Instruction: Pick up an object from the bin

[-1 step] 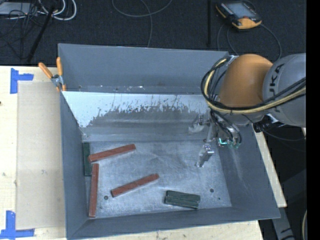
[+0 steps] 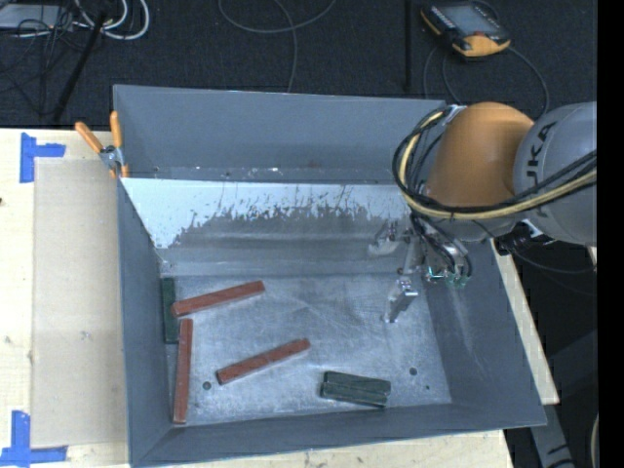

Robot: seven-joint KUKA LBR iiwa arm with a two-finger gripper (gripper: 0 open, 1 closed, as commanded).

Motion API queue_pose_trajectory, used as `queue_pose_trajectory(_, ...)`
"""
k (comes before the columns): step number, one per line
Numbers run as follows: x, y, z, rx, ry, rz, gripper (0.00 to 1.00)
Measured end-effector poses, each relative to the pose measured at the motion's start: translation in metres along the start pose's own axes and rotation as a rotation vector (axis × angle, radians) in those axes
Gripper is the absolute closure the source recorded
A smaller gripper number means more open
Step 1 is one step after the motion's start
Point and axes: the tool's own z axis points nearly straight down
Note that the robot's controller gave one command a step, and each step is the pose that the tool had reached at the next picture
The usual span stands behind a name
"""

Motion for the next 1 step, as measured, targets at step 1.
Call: queue_pose_trajectory(1, 0.0497, 0.0501, 0.043, 0.0, -0.004, 0.019, 0.0)
